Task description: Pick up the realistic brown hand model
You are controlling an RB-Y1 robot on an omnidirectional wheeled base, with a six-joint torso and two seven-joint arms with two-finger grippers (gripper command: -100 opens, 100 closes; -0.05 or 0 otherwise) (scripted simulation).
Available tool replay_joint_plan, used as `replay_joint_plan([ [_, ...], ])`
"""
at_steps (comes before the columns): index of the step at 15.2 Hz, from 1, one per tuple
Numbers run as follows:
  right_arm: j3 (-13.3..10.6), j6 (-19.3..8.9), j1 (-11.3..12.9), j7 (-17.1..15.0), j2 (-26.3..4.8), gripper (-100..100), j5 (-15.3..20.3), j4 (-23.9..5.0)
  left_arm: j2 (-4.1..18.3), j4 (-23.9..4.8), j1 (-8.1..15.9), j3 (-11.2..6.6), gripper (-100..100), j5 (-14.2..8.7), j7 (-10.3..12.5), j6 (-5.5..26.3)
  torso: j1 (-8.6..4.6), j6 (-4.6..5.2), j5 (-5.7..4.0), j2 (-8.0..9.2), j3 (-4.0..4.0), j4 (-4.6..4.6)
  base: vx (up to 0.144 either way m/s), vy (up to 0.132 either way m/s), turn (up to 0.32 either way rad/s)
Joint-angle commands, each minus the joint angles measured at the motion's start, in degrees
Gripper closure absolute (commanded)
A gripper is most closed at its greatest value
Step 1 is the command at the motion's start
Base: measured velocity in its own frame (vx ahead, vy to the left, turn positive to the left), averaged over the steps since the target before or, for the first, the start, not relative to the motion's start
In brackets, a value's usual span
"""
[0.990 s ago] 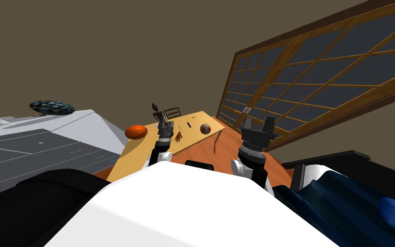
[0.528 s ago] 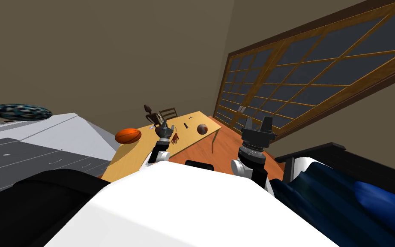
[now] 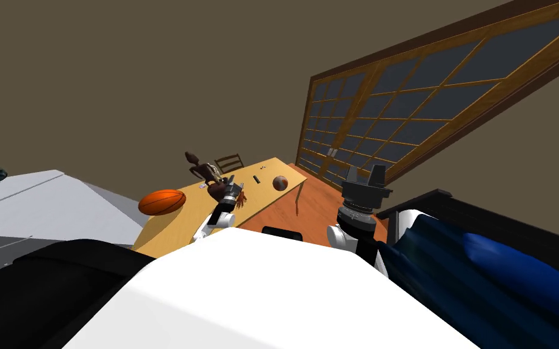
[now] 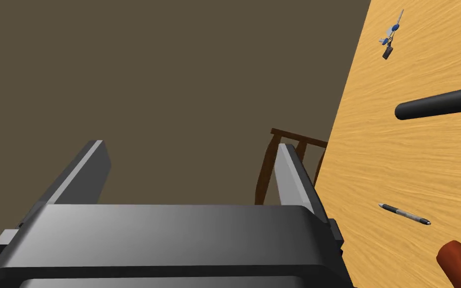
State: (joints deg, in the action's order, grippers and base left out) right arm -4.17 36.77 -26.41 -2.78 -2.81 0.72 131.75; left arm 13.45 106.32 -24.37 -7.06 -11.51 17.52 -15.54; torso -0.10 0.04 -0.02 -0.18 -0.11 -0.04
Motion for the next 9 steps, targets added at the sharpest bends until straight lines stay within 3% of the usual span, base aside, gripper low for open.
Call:
replay_joint_plan([
  [1, 0.0, 0.0, 0.0, 0.0, 0.0, 0, 0.0, 0.0, 0.53, -1.81, -0.21, -0.95, -100, -0.61, 1.52, 2.44, 0.0, 0.0, 0.0, 0.0, 0.0, 0.0, 0.043, -0.027, -0.166],
  [2, 0.0, 0.0, 0.0, 0.0, 0.0, 0, 0.0, 0.0, 0.53, -1.81, -0.21, -0.95, -100, -0.61, 1.52, 2.44, 0.0, -0.03, 0.0, 0.0, 0.0, 0.0, 0.032, -0.013, -0.042],
  [3, 0.01, 0.0, -0.01, 0.0, 0.0, 0, 0.0, 0.0, 1.6, -4.38, 0.45, -2.39, -100, -1.52, 3.45, 4.4, 0.01, -0.04, -0.01, 0.03, 0.02, 0.01, 0.034, -0.022, -0.14],
  [4, 0.0, 0.0, 0.0, 0.0, 0.0, 0, 0.0, 0.0, 1.6, -4.73, 0.45, -2.39, -100, -1.52, 3.45, 4.81, 0.01, -0.01, 0.0, 0.02, 0.01, 0.01, 0.036, -0.022, -0.163],
  [5, 0.0, 0.0, 0.0, 0.0, 0.0, 0, 0.0, 0.0, 2.67, -7.15, 1.14, -3.89, -100, -2.46, 5.44, 6.32, 0.01, -0.02, 0.0, 0.02, 0.01, 0.01, 0.043, -0.025, -0.216],
  [7, 0.0, 0.0, 0.0, 0.0, 0.0, 0, 0.0, 0.0, 2.67, -7.76, 1.14, -3.89, -100, -2.46, 5.44, 7.27, 0.01, -0.02, -0.01, 0.01, 0.0, 0.0, 0.04, -0.017, -0.132],
  [8, 0.01, 0.0, -0.01, 0.0, 0.0, 0, 0.0, 0.0, 3.75, -10.02, 1.84, -5.44, -100, -3.43, 7.5, 9.44, 0.02, -0.04, 0.0, 0.02, 0.01, 0.0, 0.038, -0.02, -0.175],
  [9, 0.0, 0.0, 0.0, 0.0, 0.0, 0, 0.0, 0.0, 3.75, -10.88, 1.84, -5.44, -100, -3.43, 7.5, 9.8, 0.02, -0.01, -0.01, 0.02, 0.01, 0.01, 0.04, -0.018, -0.191],
])
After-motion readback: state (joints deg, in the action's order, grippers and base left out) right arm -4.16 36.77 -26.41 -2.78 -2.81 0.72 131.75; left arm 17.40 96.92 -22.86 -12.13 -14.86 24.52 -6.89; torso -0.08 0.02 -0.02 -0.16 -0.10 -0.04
